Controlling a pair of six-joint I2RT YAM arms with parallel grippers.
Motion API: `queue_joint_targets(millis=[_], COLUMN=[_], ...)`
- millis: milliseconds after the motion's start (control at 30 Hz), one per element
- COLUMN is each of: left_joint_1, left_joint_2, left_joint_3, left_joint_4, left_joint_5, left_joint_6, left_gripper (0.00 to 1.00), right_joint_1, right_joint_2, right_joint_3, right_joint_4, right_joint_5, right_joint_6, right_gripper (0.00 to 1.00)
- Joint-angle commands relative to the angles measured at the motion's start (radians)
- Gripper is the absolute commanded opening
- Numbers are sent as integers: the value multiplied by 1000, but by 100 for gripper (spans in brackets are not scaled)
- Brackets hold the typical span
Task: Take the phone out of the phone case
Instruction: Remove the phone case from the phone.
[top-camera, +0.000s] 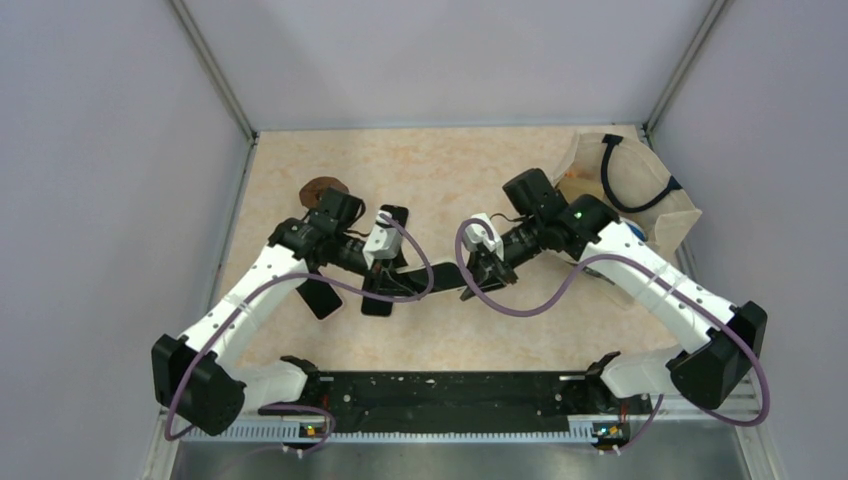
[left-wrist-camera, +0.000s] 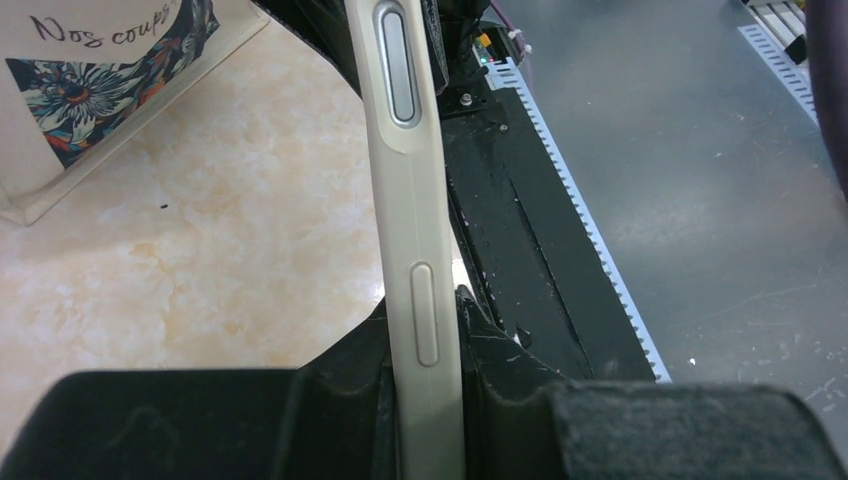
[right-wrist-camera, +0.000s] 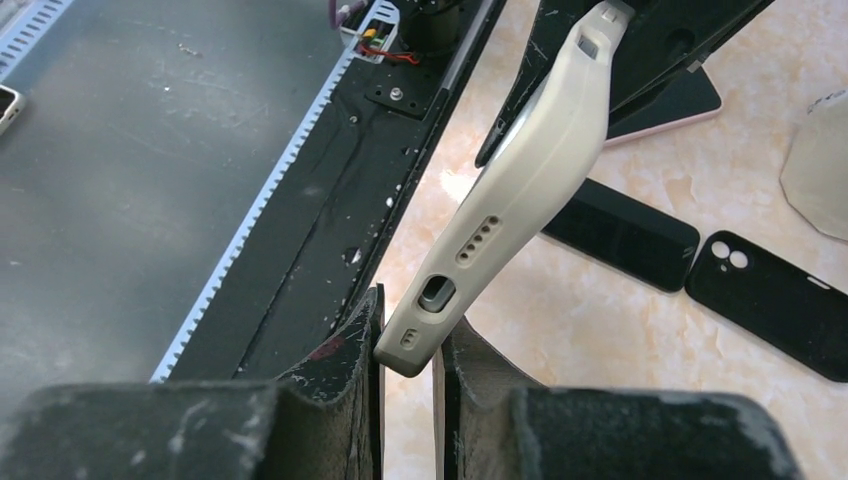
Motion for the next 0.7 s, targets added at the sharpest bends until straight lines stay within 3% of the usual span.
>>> queue_joint_targets(millis=[0,667], left_joint_1=[-70,-181], left_joint_2=[0,-1], left_joint_3=[22,-6], left_joint_4=[-80,-145], left_joint_5=[74,0], left_joint_6=[219,329], left_gripper=[0,0], right_joint_1=[7,45], right_joint_2=[-14,88], right_joint_3=[51,149], right_joint_4=[12,-140], right_joint_5=[-108,-99], right_joint_6=[-78,-230], right_gripper=[0,0])
